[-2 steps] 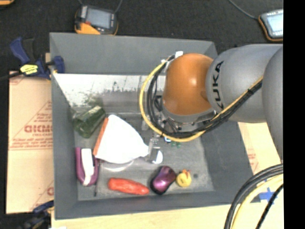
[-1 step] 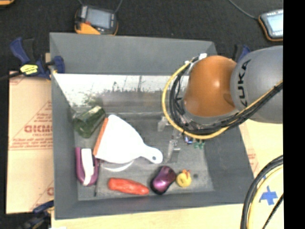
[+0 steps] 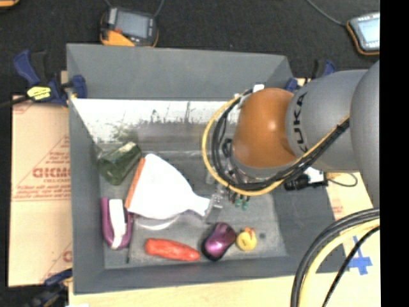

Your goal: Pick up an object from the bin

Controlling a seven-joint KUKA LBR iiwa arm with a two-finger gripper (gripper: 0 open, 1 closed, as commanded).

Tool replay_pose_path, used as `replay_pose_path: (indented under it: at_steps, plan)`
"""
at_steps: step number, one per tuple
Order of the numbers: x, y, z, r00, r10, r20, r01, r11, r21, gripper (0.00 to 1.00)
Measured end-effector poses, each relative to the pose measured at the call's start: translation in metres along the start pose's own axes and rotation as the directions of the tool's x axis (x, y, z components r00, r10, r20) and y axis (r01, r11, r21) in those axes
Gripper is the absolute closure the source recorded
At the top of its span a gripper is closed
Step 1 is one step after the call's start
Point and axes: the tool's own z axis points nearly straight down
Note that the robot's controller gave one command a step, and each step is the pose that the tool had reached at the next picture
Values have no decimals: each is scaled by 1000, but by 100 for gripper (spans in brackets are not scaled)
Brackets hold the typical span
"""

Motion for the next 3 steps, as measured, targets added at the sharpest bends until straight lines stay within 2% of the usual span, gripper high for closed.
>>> replay_pose_path:
  at_steps: [1,2,3]
  plan:
    - [8,31,63,996,-83,11,83,997,-1,0]
    - [14,37,60,998,59,10,-59,998,-1,100]
    - [16,38,60,997,79,9,-79,997,-1,100]
